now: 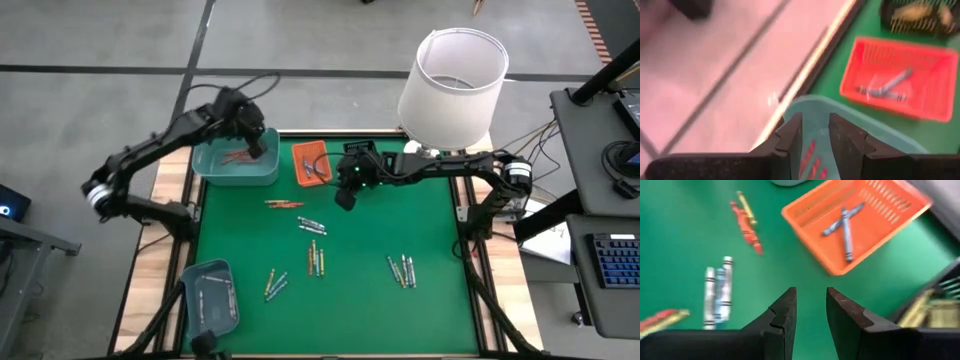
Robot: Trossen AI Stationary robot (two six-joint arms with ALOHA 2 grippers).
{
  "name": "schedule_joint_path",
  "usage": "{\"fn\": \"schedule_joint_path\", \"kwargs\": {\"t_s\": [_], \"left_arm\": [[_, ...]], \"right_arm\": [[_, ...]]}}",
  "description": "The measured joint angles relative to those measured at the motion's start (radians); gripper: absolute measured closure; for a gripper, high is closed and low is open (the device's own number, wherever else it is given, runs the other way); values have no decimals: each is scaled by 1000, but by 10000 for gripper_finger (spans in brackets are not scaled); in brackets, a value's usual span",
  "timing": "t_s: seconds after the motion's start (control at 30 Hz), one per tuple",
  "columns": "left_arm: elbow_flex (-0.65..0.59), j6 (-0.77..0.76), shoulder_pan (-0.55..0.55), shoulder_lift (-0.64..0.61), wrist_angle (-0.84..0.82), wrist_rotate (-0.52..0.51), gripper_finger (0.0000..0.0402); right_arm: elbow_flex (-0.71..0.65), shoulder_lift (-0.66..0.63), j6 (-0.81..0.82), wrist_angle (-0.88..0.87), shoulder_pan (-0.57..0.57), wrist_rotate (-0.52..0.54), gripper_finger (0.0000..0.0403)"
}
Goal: Sort crayons
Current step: Put the orange crayon into the green bin
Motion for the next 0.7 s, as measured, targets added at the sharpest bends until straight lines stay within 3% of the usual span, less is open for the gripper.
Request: {"fn": "schedule_joint_path", "kwargs": {"t_s": [0.23,0.37,0.5,0.7], "left_arm": [[-251,-35,-1,-218,343,220,323],[-368,-44,-1,-297,531,252,323],[-430,-19,-1,-338,633,252,323],[-437,8,-1,-351,647,252,323]], "right_arm": [[22,-2,232,-7,3,-258,310],[24,-2,425,-40,3,-326,310],[22,-2,618,-252,20,-384,310],[38,-3,809,-671,80,-491,310]]}}
